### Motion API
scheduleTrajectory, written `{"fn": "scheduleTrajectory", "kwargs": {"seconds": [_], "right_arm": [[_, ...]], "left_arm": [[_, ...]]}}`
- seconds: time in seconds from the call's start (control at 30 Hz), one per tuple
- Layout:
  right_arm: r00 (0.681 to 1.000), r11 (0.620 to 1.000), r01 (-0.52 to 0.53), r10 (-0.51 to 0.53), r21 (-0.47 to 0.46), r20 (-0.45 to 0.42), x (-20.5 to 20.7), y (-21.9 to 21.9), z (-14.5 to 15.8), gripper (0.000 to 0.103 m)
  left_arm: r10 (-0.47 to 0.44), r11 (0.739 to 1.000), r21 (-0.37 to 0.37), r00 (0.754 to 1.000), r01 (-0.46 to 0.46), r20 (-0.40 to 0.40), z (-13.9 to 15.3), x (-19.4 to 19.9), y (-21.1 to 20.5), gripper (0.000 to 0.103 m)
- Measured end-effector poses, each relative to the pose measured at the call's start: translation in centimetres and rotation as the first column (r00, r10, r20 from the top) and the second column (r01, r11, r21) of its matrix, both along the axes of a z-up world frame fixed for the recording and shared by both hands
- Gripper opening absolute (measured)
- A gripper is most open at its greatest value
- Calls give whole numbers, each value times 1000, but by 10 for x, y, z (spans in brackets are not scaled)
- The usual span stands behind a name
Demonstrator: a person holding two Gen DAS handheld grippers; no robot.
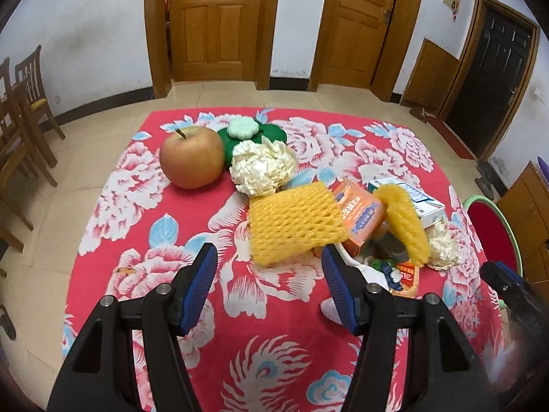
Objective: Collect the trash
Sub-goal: 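Grasp the yellow foam net with the left tool while the right tool grasps the crumpled cream paper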
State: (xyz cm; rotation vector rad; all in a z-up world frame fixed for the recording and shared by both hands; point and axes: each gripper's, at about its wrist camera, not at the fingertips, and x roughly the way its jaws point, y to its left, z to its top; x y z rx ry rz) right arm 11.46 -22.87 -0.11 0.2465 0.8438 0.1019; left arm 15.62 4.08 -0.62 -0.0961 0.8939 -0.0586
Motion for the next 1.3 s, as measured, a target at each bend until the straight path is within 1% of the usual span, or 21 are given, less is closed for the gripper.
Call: {"fn": "scheduleTrajectory", "kwargs": {"seconds": [0.1,0.23,0.37,0.47,0.63,0.67,0.7,0.73,0.77,0.8,0.83,0.9,1.0,1.07,1.3], "right_arm": [[1000,1000,-25,24,-13,-15,10,6,-7,77],[998,998,-47,46,-40,-33,23,13,-13,77],[997,996,-65,62,-54,-48,32,19,-19,77],[995,995,-78,74,-56,-63,39,21,-26,73],[994,995,-86,81,-56,-78,46,22,-34,65],[993,995,-87,82,-55,-83,47,22,-36,62],[993,995,-88,83,-56,-85,48,23,-37,57],[992,994,-93,87,-59,-91,49,24,-39,56],[992,993,-94,88,-68,-87,49,25,-40,54],[992,993,-97,91,-74,-85,49,26,-40,50],[992,992,-102,96,-70,-85,50,27,-41,48],[992,991,-107,101,-74,-81,50,28,-41,40],[992,990,-110,105,-85,-65,47,31,-38,32],[993,990,-111,107,-89,-56,44,32,-35,29],[994,992,-104,102,-78,-27,23,32,-23,27]], "left_arm": [[-25,1000,3,1000,25,-12,-8,5,-5,63],[-46,997,53,998,48,-35,-19,9,-14,63],[-45,996,76,998,49,-54,-29,17,-16,63],[-33,997,64,998,37,-57,-33,24,-12,63],[-32,998,58,999,34,-36,-31,27,-10,62],[-39,998,55,999,41,-32,-31,27,-10,58],[-45,998,51,999,47,-29,-32,27,-10,49],[-53,997,46,998,55,-29,-32,27,-10,43],[-62,997,38,998,63,-32,-33,28,-10,33],[-69,997,29,997,70,-36,-34,28,-10,26],[-73,997,23,997,74,-38,-34,28,-10,24],[-80,997,9,996,80,-37,-33,27,-10,15],[-87,996,-3,996,87,-18,-27,21,-10,13],[-88,996,-9,996,88,-4,-22,16,-9,13],[-84,995,-45,996,86,37,-1,-5,-7,13]]}}
